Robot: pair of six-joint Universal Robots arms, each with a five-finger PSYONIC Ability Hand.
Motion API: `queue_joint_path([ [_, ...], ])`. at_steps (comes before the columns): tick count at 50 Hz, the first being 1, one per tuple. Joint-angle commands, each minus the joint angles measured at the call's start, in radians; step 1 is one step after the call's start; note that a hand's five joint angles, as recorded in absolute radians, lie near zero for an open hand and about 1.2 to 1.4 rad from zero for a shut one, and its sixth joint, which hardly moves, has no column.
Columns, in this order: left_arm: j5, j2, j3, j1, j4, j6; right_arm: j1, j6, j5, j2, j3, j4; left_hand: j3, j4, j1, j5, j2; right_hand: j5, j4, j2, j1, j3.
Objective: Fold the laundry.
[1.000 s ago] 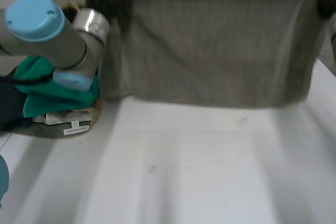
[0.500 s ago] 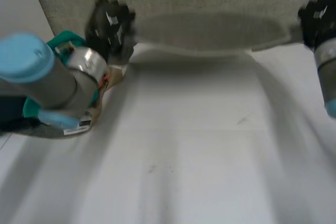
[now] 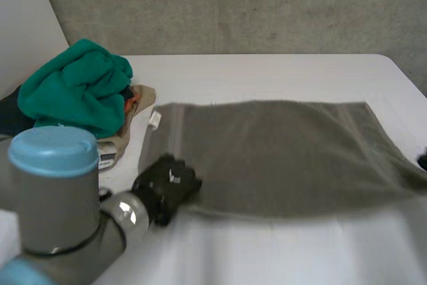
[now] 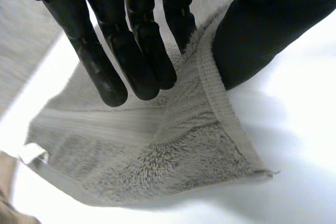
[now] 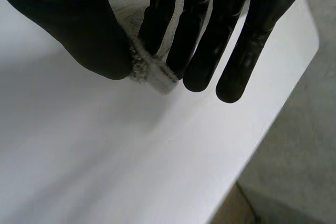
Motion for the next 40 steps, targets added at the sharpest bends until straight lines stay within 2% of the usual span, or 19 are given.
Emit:
queue_joint_path([
  [1, -0.077, 0.068, -0.03, -0.087, -0.192, 0.004, -0.132, -0.151, -0.067, -0.103, 0.098, 0.056, 0.201, 0.192, 0.246, 0.224, 0.195, 0.226, 0.206, 0.219, 0.402, 0.21],
  [6, -0.08, -0.001, 0.058, -0.081, -0.134, 0.008, -0.129, -0.131, -0.133, -0.08, 0.092, 0.025, 0.201, 0.192, 0.246, 0.224, 0.195, 0.226, 0.206, 0.219, 0.402, 0.21],
  [10, -0.086, -0.092, 0.17, -0.04, -0.069, 0.01, -0.095, -0.039, -0.141, 0.05, 0.028, -0.093, 0.201, 0.192, 0.246, 0.224, 0.195, 0.226, 0.206, 0.219, 0.402, 0.21],
  [14, -0.088, -0.193, 0.292, -0.011, 0.021, 0.011, 0.021, 0.073, -0.113, 0.144, -0.075, -0.222, 0.201, 0.192, 0.246, 0.224, 0.195, 0.226, 0.206, 0.219, 0.402, 0.21],
  [18, -0.09, -0.338, 0.446, -0.003, 0.15, 0.03, 0.124, 0.121, -0.009, 0.285, -0.216, -0.361, 0.201, 0.192, 0.246, 0.224, 0.195, 0.226, 0.206, 0.219, 0.402, 0.21],
  [22, -0.087, -0.461, 0.575, 0.014, 0.242, 0.097, 0.187, 0.131, 0.075, 0.397, -0.339, -0.461, 0.201, 0.192, 0.246, 0.224, 0.195, 0.226, 0.206, 0.219, 0.402, 0.21],
  [26, -0.082, -0.569, 0.693, 0.043, 0.297, 0.174, 0.222, 0.125, 0.094, 0.509, -0.445, -0.559, 0.201, 0.192, 0.246, 0.224, 0.195, 0.226, 0.206, 0.219, 0.402, 0.21],
  [32, -0.062, -0.688, 0.818, 0.052, 0.336, 0.189, 0.259, 0.124, 0.103, 0.638, -0.552, -0.664, 0.201, 0.192, 0.246, 0.224, 0.195, 0.226, 0.206, 0.219, 0.402, 0.21],
  [33, -0.06, -0.701, 0.83, 0.052, 0.34, 0.189, 0.267, 0.127, 0.111, 0.666, -0.574, -0.688, 0.201, 0.192, 0.246, 0.224, 0.195, 0.143, 0.123, 0.136, 0.319, 0.127],
  [34, -0.06, -0.724, 0.855, 0.052, 0.352, 0.188, 0.272, 0.125, 0.12, 0.677, -0.581, -0.7, 0.187, 0.178, 0.232, 0.21, 0.181, -0.233, -0.253, -0.24, -0.057, -0.249],
  [35, -0.062, -0.728, 0.861, 0.052, 0.359, 0.189, 0.276, 0.121, 0.132, 0.687, -0.591, -0.711, -0.034, -0.043, 0.011, -0.011, -0.04, -0.69, -0.71, -0.697, -0.514, -0.706],
  [36, -0.062, -0.731, 0.864, 0.052, 0.366, 0.189, 0.284, 0.119, 0.147, 0.698, -0.598, -0.719, -0.33, -0.339, -0.285, -0.306, -0.336, -0.996, -1.015, -1.002, -0.82, -1.011],
  [37, -0.065, -0.732, 0.864, 0.054, 0.391, 0.192, 0.296, 0.118, 0.182, 0.712, -0.611, -0.739, -1.019, -1.028, -0.974, -0.995, -1.025, -0.996, -1.015, -1.002, -0.82, -1.011],
  [39, -0.071, -0.724, 0.859, 0.054, 0.424, 0.188, 0.301, 0.128, 0.207, 0.712, -0.614, -0.743, -0.956, -0.965, -0.911, -0.933, -0.962, -0.996, -1.015, -1.002, -0.82, -1.011],
  [40, -0.074, -0.715, 0.853, 0.054, 0.44, 0.186, 0.307, 0.133, 0.218, 0.706, -0.614, -0.742, -1.019, -1.028, -0.974, -0.996, -1.025, -0.996, -1.015, -1.002, -0.82, -1.011],
])
